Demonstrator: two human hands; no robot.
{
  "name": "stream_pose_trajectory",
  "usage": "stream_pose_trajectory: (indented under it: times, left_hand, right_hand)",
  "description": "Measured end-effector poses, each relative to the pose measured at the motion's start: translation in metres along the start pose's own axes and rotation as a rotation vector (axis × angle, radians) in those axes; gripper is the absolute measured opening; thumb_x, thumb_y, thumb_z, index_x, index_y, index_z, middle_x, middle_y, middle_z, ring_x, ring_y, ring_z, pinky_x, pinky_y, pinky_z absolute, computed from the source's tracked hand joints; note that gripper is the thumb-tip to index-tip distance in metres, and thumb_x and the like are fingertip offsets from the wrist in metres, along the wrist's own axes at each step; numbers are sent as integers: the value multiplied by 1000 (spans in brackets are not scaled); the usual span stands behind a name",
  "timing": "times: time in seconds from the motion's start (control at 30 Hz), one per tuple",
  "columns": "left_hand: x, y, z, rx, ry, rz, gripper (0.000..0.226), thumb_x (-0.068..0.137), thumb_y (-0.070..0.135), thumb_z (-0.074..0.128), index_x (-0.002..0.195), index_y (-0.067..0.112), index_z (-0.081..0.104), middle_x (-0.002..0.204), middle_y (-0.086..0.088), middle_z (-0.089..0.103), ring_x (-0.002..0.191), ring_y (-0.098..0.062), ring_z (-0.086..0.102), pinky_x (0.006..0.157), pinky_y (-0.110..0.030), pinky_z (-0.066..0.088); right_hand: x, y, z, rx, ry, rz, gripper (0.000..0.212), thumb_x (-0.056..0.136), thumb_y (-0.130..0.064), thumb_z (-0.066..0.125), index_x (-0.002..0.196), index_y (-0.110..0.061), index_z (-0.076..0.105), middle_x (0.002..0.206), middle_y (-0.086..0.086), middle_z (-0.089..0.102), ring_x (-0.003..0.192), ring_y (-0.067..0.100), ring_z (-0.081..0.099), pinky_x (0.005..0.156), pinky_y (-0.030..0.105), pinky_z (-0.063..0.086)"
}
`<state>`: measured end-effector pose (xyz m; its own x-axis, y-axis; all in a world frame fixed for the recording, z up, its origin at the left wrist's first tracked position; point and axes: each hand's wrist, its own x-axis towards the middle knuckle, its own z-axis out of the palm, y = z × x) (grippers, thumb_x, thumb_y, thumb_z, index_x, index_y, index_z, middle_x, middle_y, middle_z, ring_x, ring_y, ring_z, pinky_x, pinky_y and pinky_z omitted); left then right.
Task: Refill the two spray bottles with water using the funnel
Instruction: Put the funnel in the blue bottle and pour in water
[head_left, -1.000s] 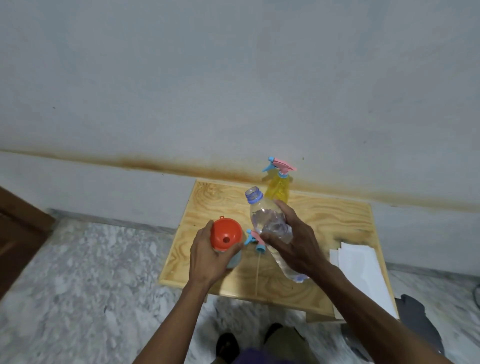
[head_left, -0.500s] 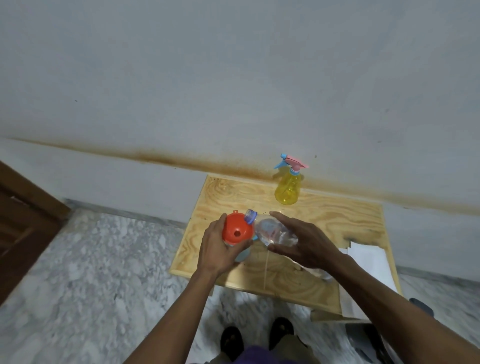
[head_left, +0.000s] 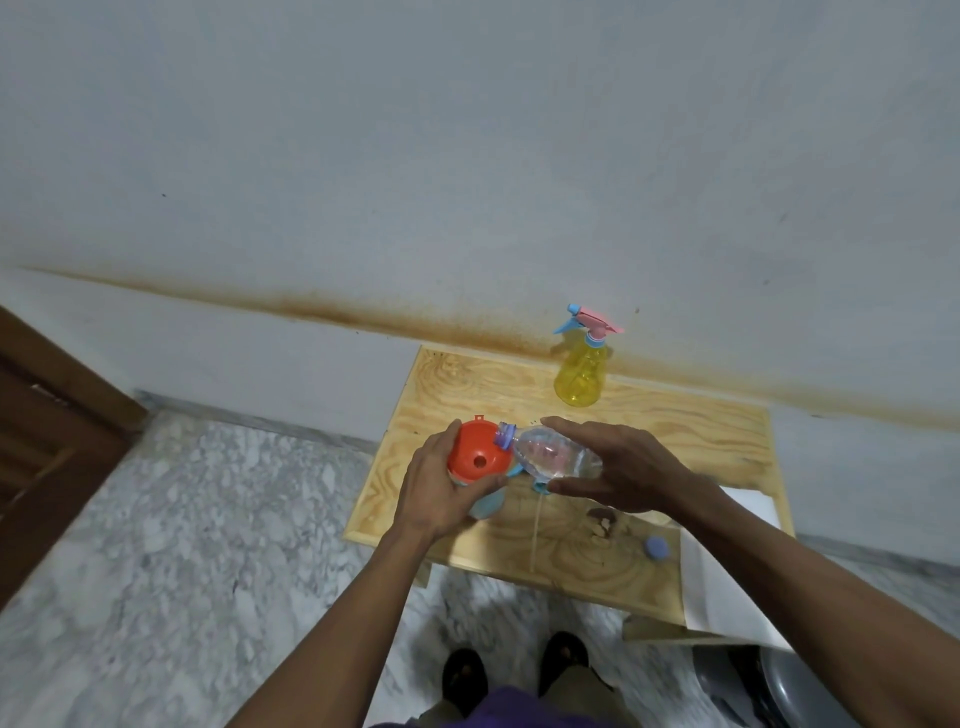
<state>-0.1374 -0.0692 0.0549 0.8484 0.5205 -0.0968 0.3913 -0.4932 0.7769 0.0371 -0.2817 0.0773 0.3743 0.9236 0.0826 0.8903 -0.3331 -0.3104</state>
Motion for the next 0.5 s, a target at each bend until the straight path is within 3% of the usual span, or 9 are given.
stream_pose_trajectory:
  times: [0.5]
  left_hand:
    - [1,-4,1,31,-40,-28,109,65,72,73,154,24,31,142,2,51,128,-19,49,104,-47,46]
  right_hand:
    - [3,2,-3,-78,-41,-52,87,82,-80,40,154,-32,28,123,3,69,96,21,69,66,35,60]
